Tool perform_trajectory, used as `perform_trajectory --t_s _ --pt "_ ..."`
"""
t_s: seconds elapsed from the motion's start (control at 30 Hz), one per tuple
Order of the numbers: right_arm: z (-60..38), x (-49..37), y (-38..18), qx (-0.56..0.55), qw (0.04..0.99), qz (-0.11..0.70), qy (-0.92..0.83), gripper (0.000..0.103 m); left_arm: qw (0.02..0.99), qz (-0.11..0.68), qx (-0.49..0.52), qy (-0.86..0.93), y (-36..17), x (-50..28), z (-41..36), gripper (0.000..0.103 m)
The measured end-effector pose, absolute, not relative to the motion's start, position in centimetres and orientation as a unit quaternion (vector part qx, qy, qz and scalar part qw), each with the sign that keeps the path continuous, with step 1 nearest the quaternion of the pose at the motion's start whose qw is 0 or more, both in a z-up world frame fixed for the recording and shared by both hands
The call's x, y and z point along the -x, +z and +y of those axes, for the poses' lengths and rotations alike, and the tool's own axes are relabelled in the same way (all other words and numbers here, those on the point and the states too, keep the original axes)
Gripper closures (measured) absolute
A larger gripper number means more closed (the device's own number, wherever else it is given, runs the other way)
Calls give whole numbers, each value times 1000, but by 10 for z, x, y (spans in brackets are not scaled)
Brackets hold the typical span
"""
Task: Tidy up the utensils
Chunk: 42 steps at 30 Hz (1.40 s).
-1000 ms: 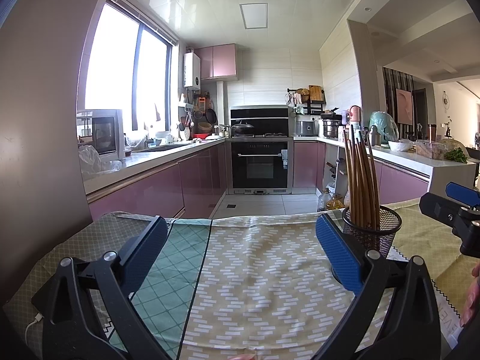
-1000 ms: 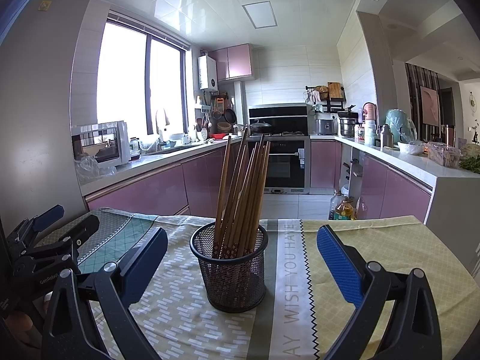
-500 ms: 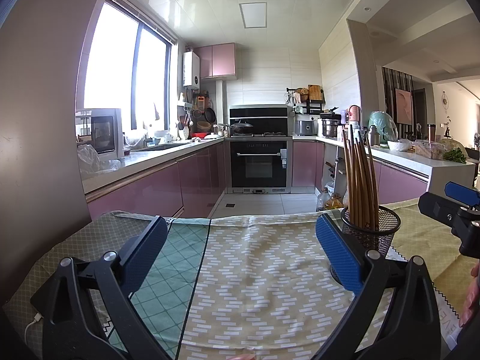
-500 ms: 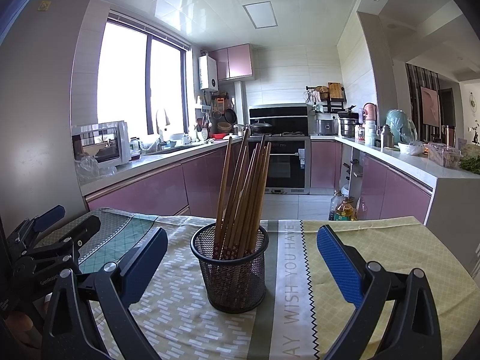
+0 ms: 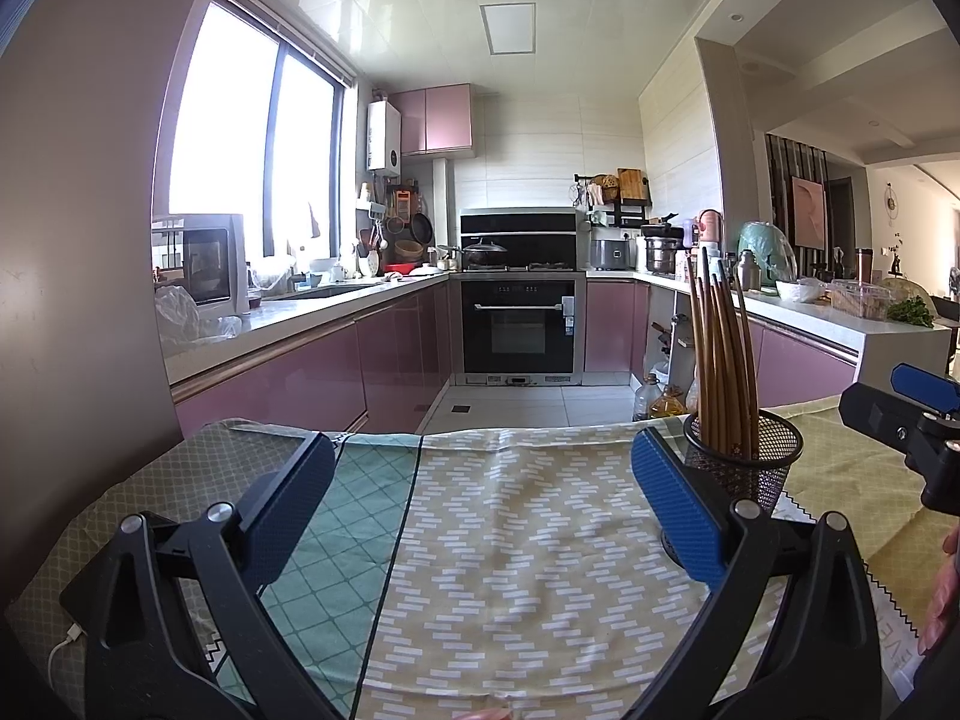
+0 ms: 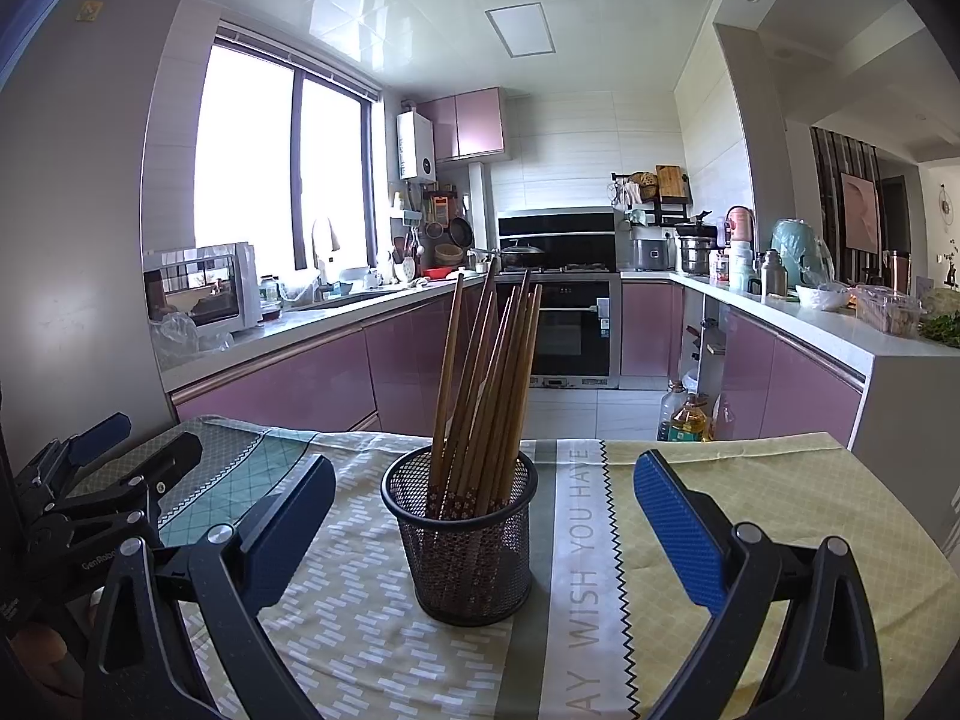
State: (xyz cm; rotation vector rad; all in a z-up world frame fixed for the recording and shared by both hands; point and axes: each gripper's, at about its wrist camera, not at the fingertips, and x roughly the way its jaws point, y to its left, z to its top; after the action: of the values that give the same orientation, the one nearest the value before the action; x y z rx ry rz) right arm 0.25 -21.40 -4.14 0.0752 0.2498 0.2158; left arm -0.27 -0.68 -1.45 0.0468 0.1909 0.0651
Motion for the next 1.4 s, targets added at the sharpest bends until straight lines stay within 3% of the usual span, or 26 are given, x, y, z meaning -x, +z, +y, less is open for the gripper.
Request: perform_trajectory --t_s 1.4 --pt "-215 -3 -45 -37 985 127 109 7 994 105 -20 29 -20 7 -16 6"
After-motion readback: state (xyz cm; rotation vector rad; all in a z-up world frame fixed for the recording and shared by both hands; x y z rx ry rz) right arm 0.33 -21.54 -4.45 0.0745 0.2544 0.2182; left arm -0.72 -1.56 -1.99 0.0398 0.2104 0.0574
